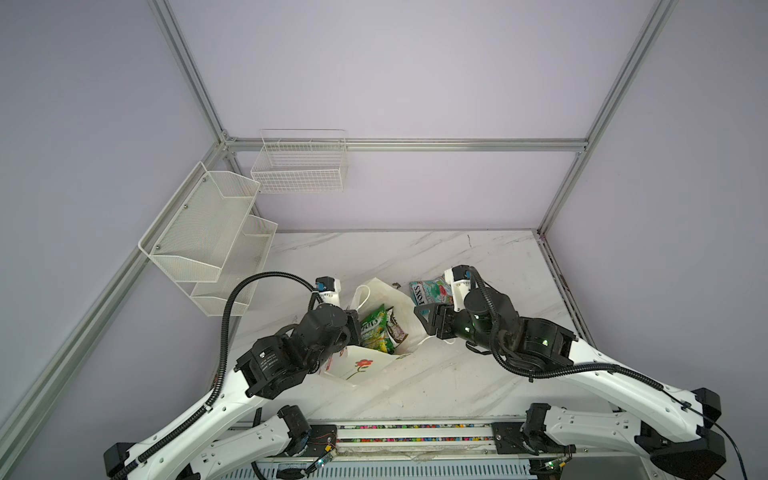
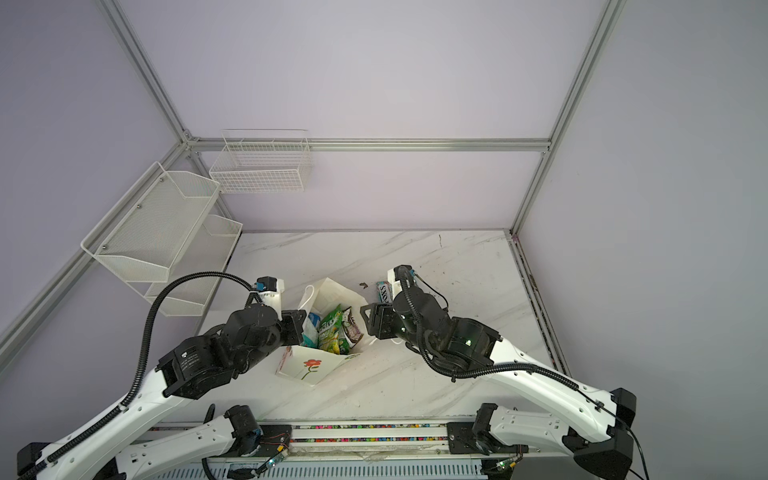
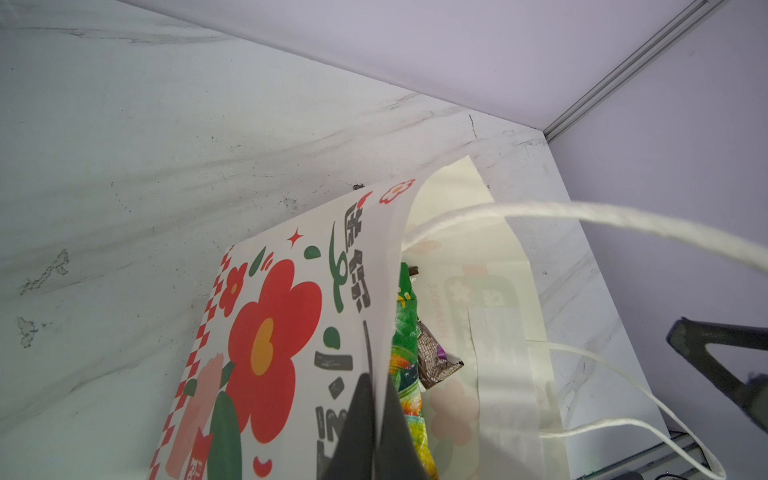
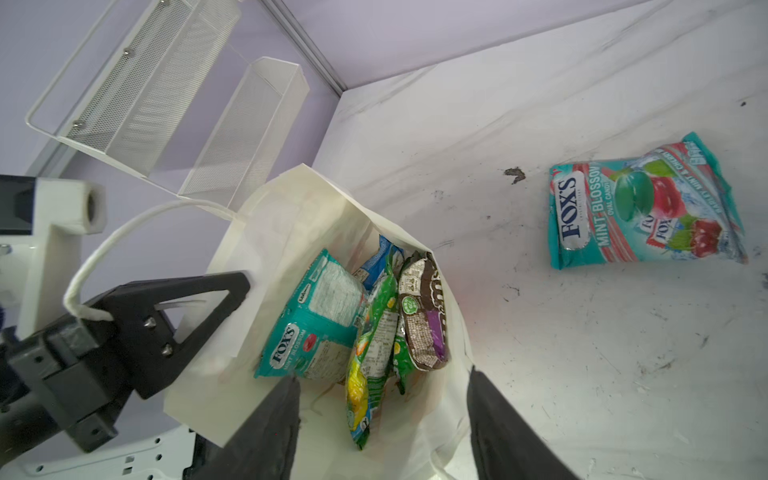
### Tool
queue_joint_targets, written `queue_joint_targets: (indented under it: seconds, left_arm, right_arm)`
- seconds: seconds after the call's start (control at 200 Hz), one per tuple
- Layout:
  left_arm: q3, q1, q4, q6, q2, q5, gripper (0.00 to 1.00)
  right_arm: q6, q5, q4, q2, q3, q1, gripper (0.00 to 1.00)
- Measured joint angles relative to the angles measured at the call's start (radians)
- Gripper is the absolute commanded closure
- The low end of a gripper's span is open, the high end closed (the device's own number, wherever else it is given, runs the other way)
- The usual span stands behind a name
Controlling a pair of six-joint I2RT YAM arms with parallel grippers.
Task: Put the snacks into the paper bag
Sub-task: 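Push the right gripper down into the paper bag to settle the snacks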
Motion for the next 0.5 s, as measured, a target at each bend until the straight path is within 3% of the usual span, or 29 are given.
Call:
queue_joint_targets:
  seconds: [0.295,0.5]
  left_arm:
    - [0.000,0.000,-0.002,0.000,-0.004,0.000,1.00]
    - [-0.013,0.000,0.006,-0.008,-0.016,0.000,1.00]
  right_arm:
    - [0.000,-0.004,-0.039,0.082,-0.044,-0.005,0.35]
    - [-0.015,-0.040,-0.038,0.117,-0.060,-0.005,0.44]
